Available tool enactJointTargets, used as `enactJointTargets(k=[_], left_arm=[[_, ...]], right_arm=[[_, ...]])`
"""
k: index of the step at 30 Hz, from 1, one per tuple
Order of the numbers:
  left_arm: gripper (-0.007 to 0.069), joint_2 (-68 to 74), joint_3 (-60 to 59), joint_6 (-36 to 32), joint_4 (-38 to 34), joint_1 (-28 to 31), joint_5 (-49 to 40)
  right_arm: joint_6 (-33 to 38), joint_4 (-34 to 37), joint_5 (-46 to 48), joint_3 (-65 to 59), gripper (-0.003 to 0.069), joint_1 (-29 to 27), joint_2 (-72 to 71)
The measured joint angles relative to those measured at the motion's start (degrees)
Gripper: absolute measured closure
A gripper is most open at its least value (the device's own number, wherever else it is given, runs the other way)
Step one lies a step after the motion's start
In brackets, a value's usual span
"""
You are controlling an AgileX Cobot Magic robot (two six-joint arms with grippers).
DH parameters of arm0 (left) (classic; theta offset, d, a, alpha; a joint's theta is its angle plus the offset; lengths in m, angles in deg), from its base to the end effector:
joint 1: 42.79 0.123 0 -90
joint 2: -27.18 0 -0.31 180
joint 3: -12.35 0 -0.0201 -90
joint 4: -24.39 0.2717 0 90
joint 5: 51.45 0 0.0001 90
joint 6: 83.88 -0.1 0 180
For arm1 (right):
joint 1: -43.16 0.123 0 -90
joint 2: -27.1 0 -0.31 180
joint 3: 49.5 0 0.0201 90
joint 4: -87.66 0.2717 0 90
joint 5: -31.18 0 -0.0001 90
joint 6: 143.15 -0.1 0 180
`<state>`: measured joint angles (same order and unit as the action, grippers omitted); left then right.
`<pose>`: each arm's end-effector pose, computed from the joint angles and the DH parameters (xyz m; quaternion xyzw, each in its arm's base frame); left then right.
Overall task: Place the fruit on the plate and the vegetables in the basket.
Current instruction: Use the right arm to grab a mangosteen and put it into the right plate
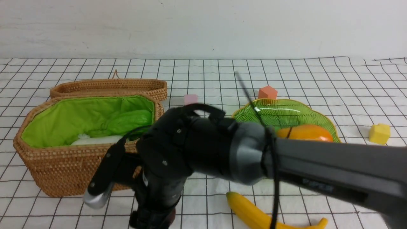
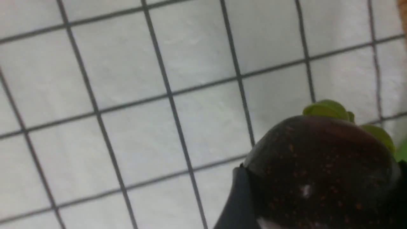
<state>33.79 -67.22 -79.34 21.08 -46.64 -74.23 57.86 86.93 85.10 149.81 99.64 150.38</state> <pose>0.0561 -0.0060 0.1643 -0.0201 0.8135 -0.0670 0.5774 0.2638 0.3964 0.2434 -0.6163 0.7638 0.0529 0.1844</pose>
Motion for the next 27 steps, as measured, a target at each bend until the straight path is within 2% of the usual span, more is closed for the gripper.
enactJointTargets(k=[1, 3, 4, 5, 7, 10, 15, 23, 27], left_arm=[[0.0438, 0.0, 0.0, 0.0, 0.0, 0.0, 0.0], [0.0438, 0.0, 0.0, 0.0, 0.0, 0.0, 0.0], [0.0438, 0.0, 0.0, 0.0, 0.0, 0.0, 0.0], [0.0438, 0.0, 0.0, 0.0, 0.0, 0.0, 0.0], [0.0435, 0.0, 0.0, 0.0, 0.0, 0.0, 0.0], [0.0429, 0.0, 0.0, 0.0, 0.0, 0.0, 0.0], [0.0424, 0.0, 0.0, 0.0, 0.0, 0.0, 0.0], [0.0417, 0.0, 0.0, 0.0, 0.0, 0.0, 0.0], [0.041, 0.0, 0.0, 0.0, 0.0, 0.0, 0.0]], right_arm=[[0.17, -0.66, 0.67, 0.18, 0.01, -0.25, -0.78], [0.78, -5.33, 4.06, 0.92, 0.01, -4.66, -6.3], [0.78, -5.62, 4.2, 0.93, 0.01, -4.66, -6.64], [0.61, -7.43, 4.8, 1.2, 0.01, -9.86, -8.87], [-1.19, -8.06, 4.3, 1.32, 0.01, -15.2, -10.07], [-7.43, -4.66, -0.7, 1.32, 0.01, -26.05, -9.41], [-10.35, 3.11, -6.58, 1.32, 0.01, -34.69, -4.44], [-10.81, 5.27, -4.15, 1.06, 0.0091, -38.58, -0.45], [-10.81, 4.09, -3.27, 1.01, -0.0011, -38.7, -2.29]])
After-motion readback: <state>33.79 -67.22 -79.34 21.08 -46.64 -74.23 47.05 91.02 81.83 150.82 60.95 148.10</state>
